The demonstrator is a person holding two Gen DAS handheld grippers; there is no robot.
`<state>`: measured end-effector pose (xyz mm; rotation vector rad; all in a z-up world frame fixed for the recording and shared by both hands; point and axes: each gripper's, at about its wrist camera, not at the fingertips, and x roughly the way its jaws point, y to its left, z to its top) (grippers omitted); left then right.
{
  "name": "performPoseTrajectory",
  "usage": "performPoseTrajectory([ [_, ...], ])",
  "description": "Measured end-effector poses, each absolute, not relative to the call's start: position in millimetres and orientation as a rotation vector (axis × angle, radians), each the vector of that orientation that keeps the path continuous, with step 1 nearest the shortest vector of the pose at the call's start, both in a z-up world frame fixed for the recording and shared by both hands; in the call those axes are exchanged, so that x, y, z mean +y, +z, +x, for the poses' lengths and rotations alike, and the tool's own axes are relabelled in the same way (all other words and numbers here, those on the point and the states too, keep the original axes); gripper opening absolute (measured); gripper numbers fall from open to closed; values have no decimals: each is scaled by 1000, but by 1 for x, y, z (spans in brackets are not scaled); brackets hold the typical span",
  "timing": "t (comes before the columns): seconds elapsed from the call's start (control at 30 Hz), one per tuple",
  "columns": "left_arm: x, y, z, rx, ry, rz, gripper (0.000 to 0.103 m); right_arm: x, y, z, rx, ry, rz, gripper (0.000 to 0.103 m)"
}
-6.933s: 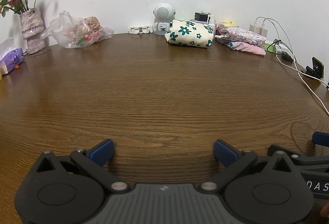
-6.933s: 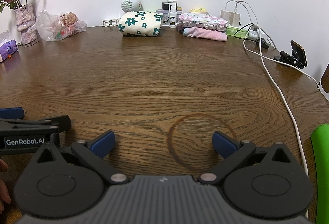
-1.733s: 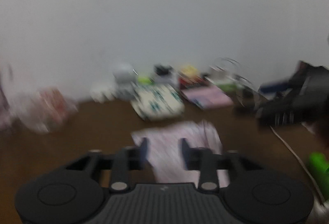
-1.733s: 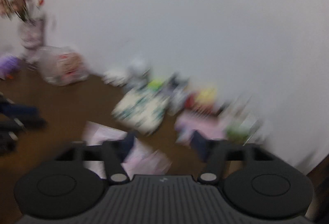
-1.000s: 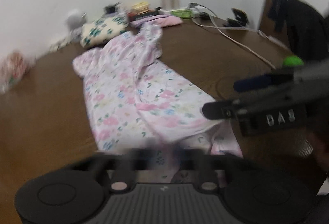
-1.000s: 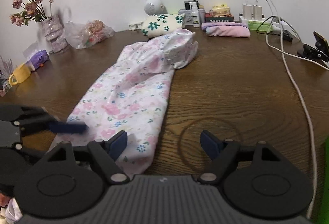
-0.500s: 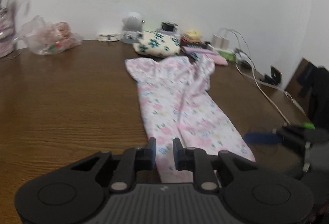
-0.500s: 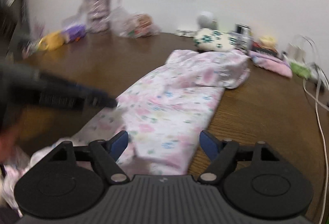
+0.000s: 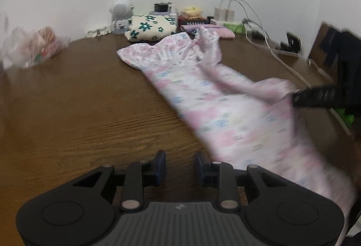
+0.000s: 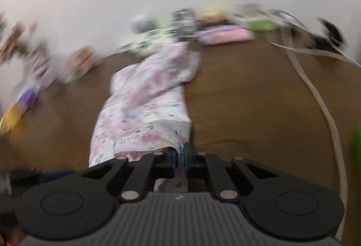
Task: Fold clothes
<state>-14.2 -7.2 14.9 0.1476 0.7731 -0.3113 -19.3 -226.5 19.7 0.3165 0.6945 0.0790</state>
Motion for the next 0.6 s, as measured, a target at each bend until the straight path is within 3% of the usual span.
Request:
performPoseTrajectory([
  [0.13,-4,21,-13,792,-299,132,27,-240,24,-36,667,-19,306,16],
  [0.17,-3,25,-14,779,-297,119,28,-240,28,-40,647,-38,284,26],
  [0.2,-3,30,-15,760,-308,111,32,-238,32,-44,624,-48,260,37],
  [0.23,-6,36,-17,735,-331,109,36,-235,36,-46,597,-45,230,41],
  [0.27,-12,41,-18,712,-356,112,48,-231,39,-47,576,-39,205,44],
  [0.3,-18,45,-19,690,-381,116,57,-228,40,-46,562,-31,189,44],
  [0.33,-28,49,-18,677,-409,132,59,-229,39,-45,557,-26,195,44],
  [0.43,-65,50,-13,679,-483,215,60,-249,27,-35,613,-23,364,36],
  [0.5,-91,47,-11,688,-525,273,62,-263,16,-29,647,-11,461,19],
  [0.6,-124,37,-14,707,-589,359,63,-274,9,-28,668,14,535,17],
])
